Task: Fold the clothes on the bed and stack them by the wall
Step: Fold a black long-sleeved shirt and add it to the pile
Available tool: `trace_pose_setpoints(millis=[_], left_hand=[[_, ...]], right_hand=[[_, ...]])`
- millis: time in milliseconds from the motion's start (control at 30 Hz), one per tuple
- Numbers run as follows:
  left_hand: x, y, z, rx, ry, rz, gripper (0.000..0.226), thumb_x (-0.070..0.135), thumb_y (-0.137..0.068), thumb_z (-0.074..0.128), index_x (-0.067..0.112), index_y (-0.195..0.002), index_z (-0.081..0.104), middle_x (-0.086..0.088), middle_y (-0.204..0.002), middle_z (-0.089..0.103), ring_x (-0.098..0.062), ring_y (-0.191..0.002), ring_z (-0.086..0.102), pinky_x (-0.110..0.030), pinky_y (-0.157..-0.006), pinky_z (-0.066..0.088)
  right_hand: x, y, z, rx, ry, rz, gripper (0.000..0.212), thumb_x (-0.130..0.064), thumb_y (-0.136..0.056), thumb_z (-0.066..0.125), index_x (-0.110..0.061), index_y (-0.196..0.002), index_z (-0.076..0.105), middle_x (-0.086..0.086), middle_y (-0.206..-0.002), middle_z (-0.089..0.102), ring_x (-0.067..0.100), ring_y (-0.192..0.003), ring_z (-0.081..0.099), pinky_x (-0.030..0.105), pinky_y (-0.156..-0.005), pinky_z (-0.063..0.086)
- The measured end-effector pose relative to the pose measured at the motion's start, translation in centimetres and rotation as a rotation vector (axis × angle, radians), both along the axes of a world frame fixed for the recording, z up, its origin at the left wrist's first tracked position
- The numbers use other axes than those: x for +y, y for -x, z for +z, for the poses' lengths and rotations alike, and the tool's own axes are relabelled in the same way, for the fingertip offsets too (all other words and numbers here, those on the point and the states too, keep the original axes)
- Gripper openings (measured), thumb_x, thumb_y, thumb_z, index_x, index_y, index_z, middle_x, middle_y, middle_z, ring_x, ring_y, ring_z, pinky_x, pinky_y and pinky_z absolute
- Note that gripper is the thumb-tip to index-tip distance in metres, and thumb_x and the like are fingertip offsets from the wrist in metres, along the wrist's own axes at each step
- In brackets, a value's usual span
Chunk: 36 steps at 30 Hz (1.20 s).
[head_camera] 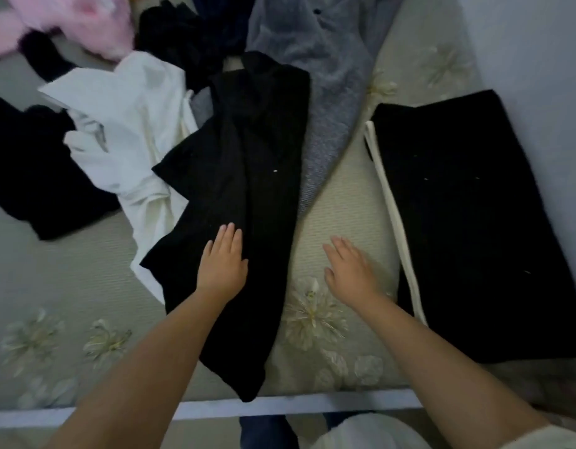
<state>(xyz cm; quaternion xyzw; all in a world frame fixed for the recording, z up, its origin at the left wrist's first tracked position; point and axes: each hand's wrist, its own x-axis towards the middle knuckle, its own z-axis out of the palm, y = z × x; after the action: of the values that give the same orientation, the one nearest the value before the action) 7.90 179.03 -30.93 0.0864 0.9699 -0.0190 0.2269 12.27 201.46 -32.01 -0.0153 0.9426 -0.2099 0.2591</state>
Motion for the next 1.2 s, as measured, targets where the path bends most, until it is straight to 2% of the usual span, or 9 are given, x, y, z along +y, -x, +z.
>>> trace_pose_setpoints(millis=[133,300,400,533,700,833,967,1067,1200], left_hand=[[-6.9,-1.8,-1.2,-0.028,0.047,0.291,0.067,0.040,-0.096,0.037,0.004,-0.146,0.009,-0.012,-0.155,0.007,-0.024,-0.143,0.003,-0.038,-0.114,0.014],[-11.8,-2.2,-4.5,0.026,-0.066,0.547,0.067,0.036,-0.096,0.040,-0.003,-0.143,0.014,-0.020,-0.151,0.016,-0.031,-0.141,0.011,-0.038,-0.114,0.016],[-14.0,-1.8,-6.1,0.042,-0.286,0.780,0.069,0.025,-0.092,0.051,-0.003,-0.143,0.015,-0.025,-0.142,0.032,-0.036,-0.130,0.033,-0.040,-0.104,0.030],[-16.0,-1.4,-6.6,0.086,-0.626,0.873,0.053,0.004,-0.089,0.052,0.004,-0.139,0.033,-0.019,-0.113,0.060,-0.033,-0.106,0.055,-0.028,-0.080,0.037],[-20.7,-0.7,-4.3,0.192,-0.636,0.707,0.029,0.000,-0.088,0.051,-0.003,-0.115,0.061,-0.027,-0.104,0.062,-0.038,-0.098,0.056,-0.031,-0.080,0.036],[-27.1,-1.9,-2.5,0.228,-0.529,0.667,0.029,-0.005,-0.086,0.049,-0.006,-0.112,0.062,-0.031,-0.102,0.060,-0.041,-0.097,0.054,-0.036,-0.082,0.035],[-30.9,-3.7,-2.5,0.107,-0.399,0.544,0.031,-0.001,-0.087,0.047,0.000,-0.115,0.062,-0.027,-0.107,0.058,-0.039,-0.100,0.053,-0.040,-0.080,0.039],[-31.2,-4.3,-3.1,0.034,-0.376,0.493,0.031,0.003,-0.088,0.048,0.002,-0.115,0.062,-0.024,-0.106,0.059,-0.037,-0.099,0.054,-0.039,-0.075,0.040],[-31.1,-4.6,-4.1,0.005,-0.330,0.485,0.022,0.010,-0.085,0.055,0.001,-0.101,0.067,-0.021,-0.095,0.061,-0.035,-0.091,0.056,-0.035,-0.065,0.037]], right_hand=[[-5.7,3.0,-1.2,0.050,-0.005,0.009,0.052,-0.026,-0.095,0.041,-0.012,-0.143,0.028,0.003,-0.150,0.027,0.016,-0.139,0.022,0.030,-0.113,0.016],[-10.2,4.5,-4.1,-0.020,-0.109,-0.145,0.062,-0.038,-0.092,0.048,-0.015,-0.144,0.024,0.008,-0.151,0.027,0.023,-0.138,0.026,0.036,-0.113,0.024],[-12.2,4.9,-5.0,-0.104,-0.040,-0.419,0.071,-0.029,-0.089,0.057,-0.007,-0.145,0.020,0.016,-0.146,0.032,0.030,-0.133,0.034,0.035,-0.107,0.031],[-14.4,4.9,-4.4,-0.085,-0.069,-0.611,0.048,-0.011,-0.092,0.052,-0.003,-0.137,0.038,0.022,-0.128,0.053,0.032,-0.117,0.051,0.029,-0.093,0.039],[-16.4,3.3,-0.9,-0.084,-0.284,-0.290,0.034,-0.013,-0.094,0.047,-0.004,-0.126,0.054,0.016,-0.125,0.059,0.027,-0.114,0.055,0.027,-0.091,0.038],[-21.2,-0.2,1.1,-0.319,-0.374,0.180,0.026,-0.010,-0.090,0.047,-0.002,-0.109,0.062,0.015,-0.113,0.064,0.027,-0.104,0.059,0.026,-0.079,0.044],[-25.6,-2.4,0.9,-0.568,-0.443,0.543,0.022,-0.008,-0.089,0.047,0.000,-0.104,0.061,0.015,-0.110,0.063,0.028,-0.101,0.060,0.028,-0.073,0.045],[-26.3,0.3,0.7,-0.387,-0.428,0.487,0.029,-0.026,-0.094,0.044,-0.004,-0.102,0.062,0.014,-0.107,0.064,0.030,-0.100,0.060,0.032,-0.076,0.047],[-26.2,6.9,0.7,0.215,-0.318,0.217,0.028,-0.021,-0.091,0.049,-0.003,-0.111,0.059,0.018,-0.106,0.061,0.034,-0.098,0.057,0.039,-0.079,0.044]])
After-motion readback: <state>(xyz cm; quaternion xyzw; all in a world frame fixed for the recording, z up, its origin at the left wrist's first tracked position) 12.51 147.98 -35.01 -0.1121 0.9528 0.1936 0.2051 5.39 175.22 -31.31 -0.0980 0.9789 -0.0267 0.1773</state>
